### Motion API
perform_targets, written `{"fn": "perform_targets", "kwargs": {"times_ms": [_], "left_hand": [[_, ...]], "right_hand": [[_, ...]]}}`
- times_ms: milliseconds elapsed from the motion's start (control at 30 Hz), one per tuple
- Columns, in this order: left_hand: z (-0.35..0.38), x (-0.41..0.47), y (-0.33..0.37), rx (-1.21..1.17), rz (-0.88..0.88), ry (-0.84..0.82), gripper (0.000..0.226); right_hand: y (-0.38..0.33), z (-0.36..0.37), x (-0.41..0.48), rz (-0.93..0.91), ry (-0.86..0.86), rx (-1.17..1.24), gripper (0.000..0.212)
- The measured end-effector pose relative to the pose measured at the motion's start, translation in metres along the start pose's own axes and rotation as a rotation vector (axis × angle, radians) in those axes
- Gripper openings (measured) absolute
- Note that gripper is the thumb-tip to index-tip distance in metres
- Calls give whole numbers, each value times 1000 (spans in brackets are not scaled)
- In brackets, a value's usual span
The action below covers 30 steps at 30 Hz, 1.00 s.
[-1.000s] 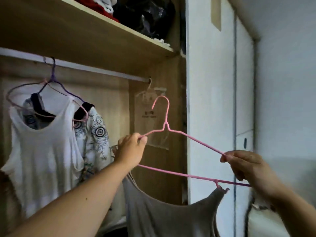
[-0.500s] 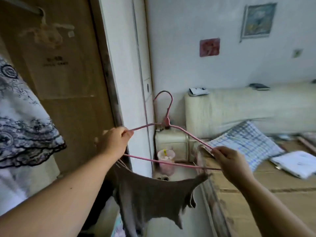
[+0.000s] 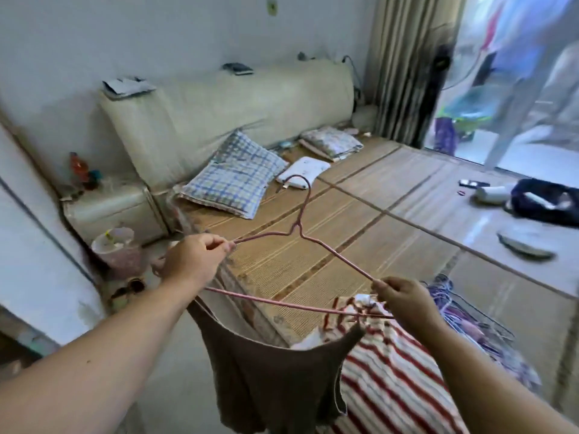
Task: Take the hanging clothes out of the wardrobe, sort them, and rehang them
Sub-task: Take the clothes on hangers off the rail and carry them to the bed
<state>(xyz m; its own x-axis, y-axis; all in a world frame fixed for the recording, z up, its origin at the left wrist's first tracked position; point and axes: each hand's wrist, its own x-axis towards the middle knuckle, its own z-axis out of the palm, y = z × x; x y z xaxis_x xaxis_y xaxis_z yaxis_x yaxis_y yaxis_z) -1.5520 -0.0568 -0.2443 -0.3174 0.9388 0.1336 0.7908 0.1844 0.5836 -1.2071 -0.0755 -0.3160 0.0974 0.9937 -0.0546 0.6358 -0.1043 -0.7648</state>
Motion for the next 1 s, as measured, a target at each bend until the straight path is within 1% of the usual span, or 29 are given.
{"fn": "perform_targets", "kwargs": {"times_ms": [67,167,233,300,367,500,600,667,733,833,900,967,1000], "left_hand": [[42,-3,31,10,23,-89,29],[108,-9,82,74,88,-170,21],[147,-12,109,97,112,-268,18],[192,-13,132,85,132,-383,15],[230,-17,149,111,129,-450,15],[305,-17,181,207,94,-524,15],[349,-5,197,233,125,-600,14],[377,3,205,259,145,-620,14],[399,7,209,296,151,-634,15],[424,12,208,336,135,-659,16],[432,15,204,328,122,-675,18],[435,15,197,296,117,-704,33],[434,15,193,273,127,-722,41]], "right_hand": [[40,-26,-10,79,39,5,26],[102,-64,-21,212,105,7,32],[138,-82,-23,294,137,13,32],[174,-97,-21,370,139,11,31],[204,-107,-15,434,126,13,27],[263,-120,13,554,46,-19,26],[297,-123,37,623,-90,-112,26],[319,-123,51,658,-179,-158,30],[335,-121,60,675,-226,-192,33],[356,-112,71,678,-267,-256,32],[363,-105,76,695,-262,-262,32],[365,-96,80,710,-238,-245,27],[362,-92,83,718,-227,-250,30]]}}
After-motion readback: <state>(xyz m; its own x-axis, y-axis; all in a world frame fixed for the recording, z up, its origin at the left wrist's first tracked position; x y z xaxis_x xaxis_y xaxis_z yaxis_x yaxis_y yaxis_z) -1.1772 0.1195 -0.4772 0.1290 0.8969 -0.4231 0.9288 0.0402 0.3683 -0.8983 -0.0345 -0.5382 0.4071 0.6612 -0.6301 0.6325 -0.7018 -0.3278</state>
